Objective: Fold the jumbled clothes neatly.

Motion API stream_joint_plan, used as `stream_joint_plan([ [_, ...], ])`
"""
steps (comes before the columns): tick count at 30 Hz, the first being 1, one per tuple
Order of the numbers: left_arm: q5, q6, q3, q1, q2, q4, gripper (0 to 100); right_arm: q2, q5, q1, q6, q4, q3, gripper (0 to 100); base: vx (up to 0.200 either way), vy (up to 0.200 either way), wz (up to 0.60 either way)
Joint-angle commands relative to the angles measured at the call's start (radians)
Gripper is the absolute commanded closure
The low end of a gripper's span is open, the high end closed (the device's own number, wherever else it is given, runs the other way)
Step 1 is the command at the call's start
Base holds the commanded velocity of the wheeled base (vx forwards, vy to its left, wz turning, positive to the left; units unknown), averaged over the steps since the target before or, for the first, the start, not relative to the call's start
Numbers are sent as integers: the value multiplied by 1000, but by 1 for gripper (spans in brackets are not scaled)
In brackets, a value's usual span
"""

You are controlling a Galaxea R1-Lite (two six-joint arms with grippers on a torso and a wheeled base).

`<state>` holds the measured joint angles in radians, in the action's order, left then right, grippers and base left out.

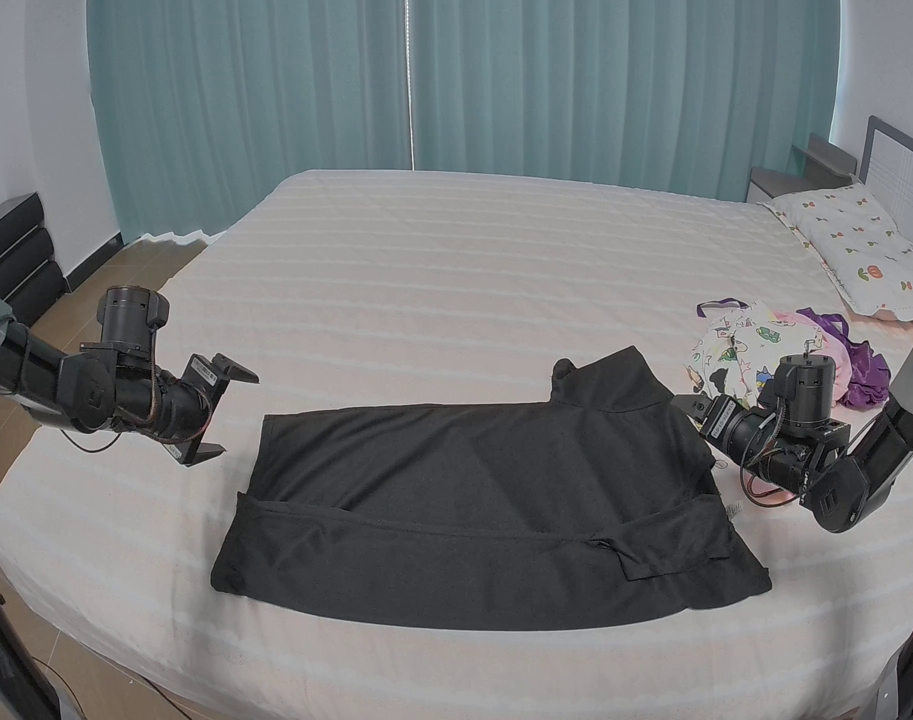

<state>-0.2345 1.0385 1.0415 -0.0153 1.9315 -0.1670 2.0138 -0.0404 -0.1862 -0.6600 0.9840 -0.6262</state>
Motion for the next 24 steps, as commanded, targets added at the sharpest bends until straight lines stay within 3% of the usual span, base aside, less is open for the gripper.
stream_joint_plan([
  [1, 24, -32, 117, 3, 146, 1, 0, 28, 5, 5, 2, -51, -67, 0, 0, 0, 0],
  [5, 26, -84, 192, 2, 215, 12, 0, 63, 22, 14, 19, -84, -107, 0, 0, 0, 0],
  [24, 35, -83, 192, -6, 207, 12, 0, 82, 33, 14, 19, -84, -109, 0, 0, 0, 0],
])
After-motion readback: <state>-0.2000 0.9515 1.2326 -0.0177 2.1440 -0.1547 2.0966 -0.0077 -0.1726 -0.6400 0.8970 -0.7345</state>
